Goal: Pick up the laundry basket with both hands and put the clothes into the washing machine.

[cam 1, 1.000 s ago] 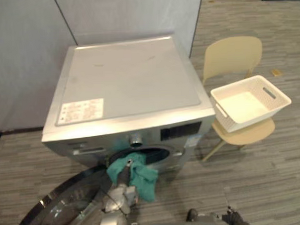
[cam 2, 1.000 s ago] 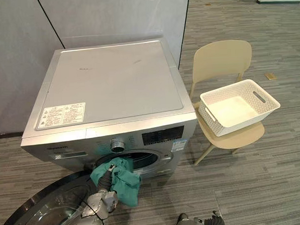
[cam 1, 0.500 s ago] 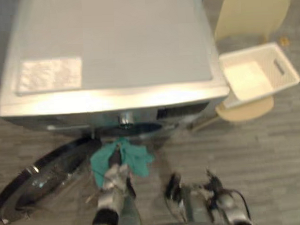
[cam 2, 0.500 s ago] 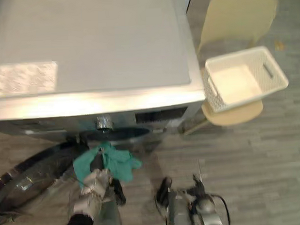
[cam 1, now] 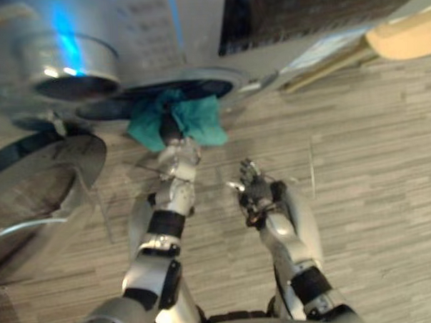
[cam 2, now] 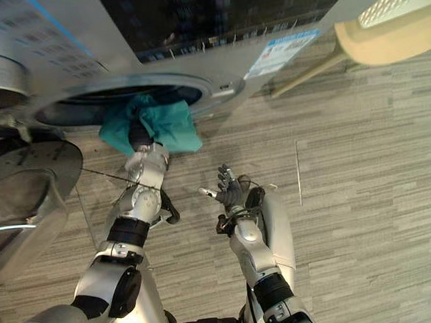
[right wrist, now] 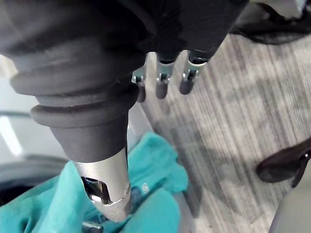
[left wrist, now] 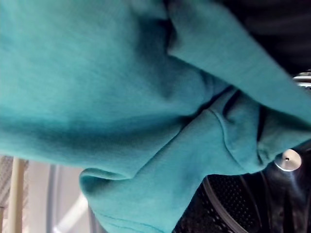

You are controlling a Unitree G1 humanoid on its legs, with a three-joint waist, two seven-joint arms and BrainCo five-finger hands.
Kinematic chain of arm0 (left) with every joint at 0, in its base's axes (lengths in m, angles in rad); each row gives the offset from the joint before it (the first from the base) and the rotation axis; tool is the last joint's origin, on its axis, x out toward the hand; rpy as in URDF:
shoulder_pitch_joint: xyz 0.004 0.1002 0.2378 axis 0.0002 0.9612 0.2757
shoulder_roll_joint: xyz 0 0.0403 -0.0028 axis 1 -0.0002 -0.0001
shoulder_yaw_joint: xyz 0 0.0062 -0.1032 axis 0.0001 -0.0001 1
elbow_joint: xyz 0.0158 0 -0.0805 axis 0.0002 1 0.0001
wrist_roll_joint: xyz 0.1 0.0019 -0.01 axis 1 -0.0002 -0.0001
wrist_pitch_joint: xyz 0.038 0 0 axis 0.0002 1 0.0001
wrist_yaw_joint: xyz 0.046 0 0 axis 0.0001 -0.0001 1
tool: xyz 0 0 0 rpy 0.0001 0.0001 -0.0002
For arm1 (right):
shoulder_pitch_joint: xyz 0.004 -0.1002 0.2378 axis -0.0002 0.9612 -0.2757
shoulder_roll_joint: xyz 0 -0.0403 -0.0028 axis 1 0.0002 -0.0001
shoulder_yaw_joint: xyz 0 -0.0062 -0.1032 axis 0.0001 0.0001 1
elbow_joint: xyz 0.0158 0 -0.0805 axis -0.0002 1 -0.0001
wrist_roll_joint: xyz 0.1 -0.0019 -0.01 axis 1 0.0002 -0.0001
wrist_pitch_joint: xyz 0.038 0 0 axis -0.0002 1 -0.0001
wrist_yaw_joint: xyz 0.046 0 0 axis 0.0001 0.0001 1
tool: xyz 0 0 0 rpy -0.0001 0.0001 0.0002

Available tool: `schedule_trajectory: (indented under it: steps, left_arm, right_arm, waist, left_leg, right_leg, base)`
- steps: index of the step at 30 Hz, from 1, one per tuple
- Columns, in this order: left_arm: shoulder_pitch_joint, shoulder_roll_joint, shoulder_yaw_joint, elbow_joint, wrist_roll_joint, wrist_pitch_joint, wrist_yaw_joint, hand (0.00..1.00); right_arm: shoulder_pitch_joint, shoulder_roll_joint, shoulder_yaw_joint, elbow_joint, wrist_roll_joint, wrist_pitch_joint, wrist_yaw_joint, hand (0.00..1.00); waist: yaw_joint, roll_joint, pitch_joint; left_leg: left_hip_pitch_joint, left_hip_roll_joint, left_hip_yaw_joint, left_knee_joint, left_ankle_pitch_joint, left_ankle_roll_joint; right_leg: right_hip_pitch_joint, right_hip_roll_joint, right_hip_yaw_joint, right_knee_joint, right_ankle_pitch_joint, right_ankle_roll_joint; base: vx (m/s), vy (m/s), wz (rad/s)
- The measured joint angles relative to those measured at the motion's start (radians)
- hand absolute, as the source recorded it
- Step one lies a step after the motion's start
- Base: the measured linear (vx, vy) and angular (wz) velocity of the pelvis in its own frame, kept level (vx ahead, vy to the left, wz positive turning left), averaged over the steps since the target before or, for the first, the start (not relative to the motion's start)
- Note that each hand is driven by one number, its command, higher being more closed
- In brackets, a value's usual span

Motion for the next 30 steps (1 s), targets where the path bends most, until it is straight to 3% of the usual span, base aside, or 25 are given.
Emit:
schedule_trajectory:
  steps: [6,9,10,13,18,20,23,25,26,28,29,30]
  left_arm:
    - [-0.224,0.145,0.001,0.001,-0.097,-0.021,-0.007,1.0]
    - [-0.32,0.207,0.001,0.01,-0.12,-0.025,-0.03,1.0]
    - [-0.381,0.226,0.001,0.024,-0.126,-0.027,-0.044,1.0]
    - [-0.514,0.262,-0.001,0.088,-0.126,-0.033,-0.067,1.0]
    - [-0.789,0.367,-0.015,0.221,-0.112,-0.049,-0.07,1.0]
    - [-0.861,0.424,-0.044,0.267,-0.117,-0.038,-0.001,1.0]
    - [-0.947,0.486,-0.153,0.311,-0.113,-0.024,0.032,1.0]
    - [-1.01,0.518,-0.226,0.316,-0.021,0.023,0.062,1.0]
    - [-1.018,0.533,-0.242,0.313,0.025,0.022,0.065,1.0]
    - [-1.033,0.554,-0.279,0.315,0.324,0.068,0.116,1.0]
    - [-1.034,0.555,-0.298,0.315,0.38,0.076,0.122,1.0]
    - [-1.034,0.581,-0.372,0.315,0.652,0.118,0.136,1.0]
  right_arm:
    - [0.059,-0.011,0.008,-0.048,0.397,-0.067,0.167,0.0]
    - [0.084,-0.02,0.01,-0.049,0.553,-0.053,0.261,0.0]
    - [0.084,-0.029,0.012,-0.046,0.637,-0.027,0.318,0.0]
    - [0.082,-0.033,0.023,-0.043,0.756,-0.008,0.4,0.0]
    - [0.056,-0.034,0.057,-0.002,0.82,0.003,0.438,0.0]
    - [0.037,-0.04,0.08,0.004,0.828,-0.003,0.429,0.0]
    - [0.028,-0.042,0.087,-0.001,0.828,-0.006,0.408,0.0]
    - [0.031,-0.042,0.086,-0.01,0.826,-0.004,0.393,0.0]
    - [0.034,-0.042,0.086,-0.016,0.826,-0.004,0.392,0.0]
    - [0.044,-0.045,0.082,-0.036,0.808,0.001,0.397,0.0]
    - [0.05,-0.047,0.08,-0.043,0.808,0.002,0.398,0.0]
    - [0.068,-0.045,0.073,-0.048,0.807,0.001,0.411,0.0]
  waist:
    - [-0.02,0.0,0.0]
    - [-0.027,0.0,0.0]
    - [-0.03,0.0,0.0]
    - [-0.033,0.0,-0.001]
    - [-0.047,-0.004,-0.002]
    - [-0.051,-0.006,-0.003]
    - [-0.048,-0.006,-0.003]
    - [-0.047,-0.008,-0.003]
    - [-0.048,-0.01,-0.003]
    - [-0.049,-0.01,-0.002]
    - [-0.049,-0.011,-0.002]
    - [-0.048,-0.011,-0.002]
  left_leg:
    - [-0.126,0.026,-0.034,0.057,0.0,0.0]
    - [-0.151,0.039,-0.036,0.068,0.0,-0.001]
    - [-0.155,0.04,-0.036,0.068,0.0,0.0]
    - [-0.153,0.043,-0.035,0.068,0.0,0.0]
    - [-0.141,0.057,-0.017,0.053,0.004,-0.005]
    - [-0.149,0.063,-0.003,0.032,0.013,-0.007]
    - [-0.173,0.072,-0.004,0.02,0.019,-0.003]
    - [-0.194,0.073,-0.01,0.015,0.023,0.001]
    - [-0.198,0.073,-0.008,0.014,0.023,0.001]
    - [-0.202,0.074,-0.006,0.015,0.023,0.001]
    - [-0.203,0.074,-0.006,0.014,0.023,0.002]
    - [-0.204,0.075,-0.005,0.011,0.025,0.004]
  right_leg:
    - [-0.114,0.012,-0.001,0.052,-0.002,-0.015]
    - [-0.137,0.016,-0.006,0.057,0.004,-0.026]
    - [-0.14,0.016,-0.008,0.057,0.004,-0.027]
    - [-0.14,0.018,-0.007,0.057,0.005,-0.028]
    - [-0.144,0.035,-0.003,0.037,0.013,-0.041]
    - [-0.16,0.045,-0.004,0.015,0.025,-0.044]
    - [-0.174,0.053,-0.017,-0.003,0.032,-0.046]
    - [-0.182,0.052,-0.03,-0.013,0.033,-0.047]
    - [-0.188,0.052,-0.03,-0.014,0.033,-0.047]
    - [-0.192,0.051,-0.03,-0.014,0.034,-0.048]
    - [-0.193,0.051,-0.031,-0.015,0.035,-0.049]
    - [-0.193,0.05,-0.033,-0.019,0.039,-0.049]
  base:
    - [-0.07,-0.045,-0.08]
    - [-0.01,-0.013,-0.09]
    - [0.0,-0.003,-0.05]
    - [0.0,-0.007,-0.02]
    - [-0.01,-0.033,-0.1]
    - [-0.01,-0.064,-0.11]
    - [0.0,-0.026,-0.06]
    - [0.0,0.0,0.0]
    - [0.0,0.0,0.0]
    - [0.0,0.0,0.0]
    - [0.0,0.0,0.0]
    - [-0.03,-0.02,-0.01]
